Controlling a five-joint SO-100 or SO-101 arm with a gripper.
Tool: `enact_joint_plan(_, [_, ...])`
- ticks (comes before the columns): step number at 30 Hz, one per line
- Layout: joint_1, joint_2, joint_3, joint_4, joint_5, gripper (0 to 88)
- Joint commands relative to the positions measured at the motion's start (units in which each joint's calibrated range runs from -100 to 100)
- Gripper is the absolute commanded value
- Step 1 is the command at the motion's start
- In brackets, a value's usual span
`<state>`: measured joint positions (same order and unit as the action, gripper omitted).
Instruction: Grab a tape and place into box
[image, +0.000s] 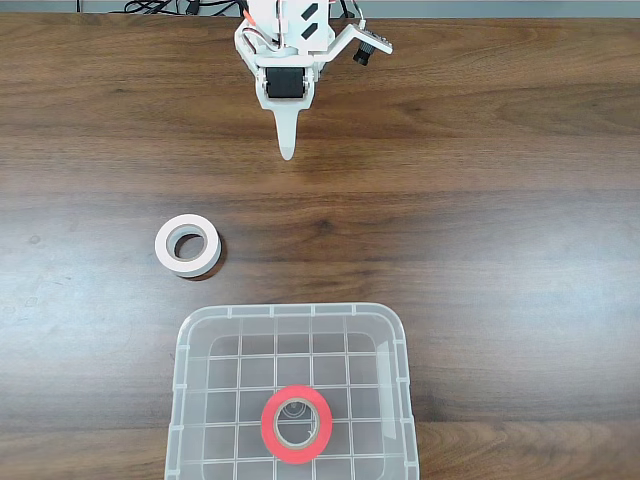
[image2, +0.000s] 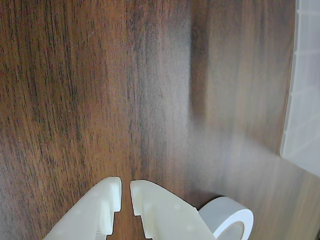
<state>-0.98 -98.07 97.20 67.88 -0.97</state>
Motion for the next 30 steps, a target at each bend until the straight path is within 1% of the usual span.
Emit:
enact_joint_plan(1, [0.46, -0.80, -0.71, 0.10, 0.07, 1.3])
enact_joint_plan(30, [0.46, -0.80, -0.71, 0.10, 0.07, 1.3])
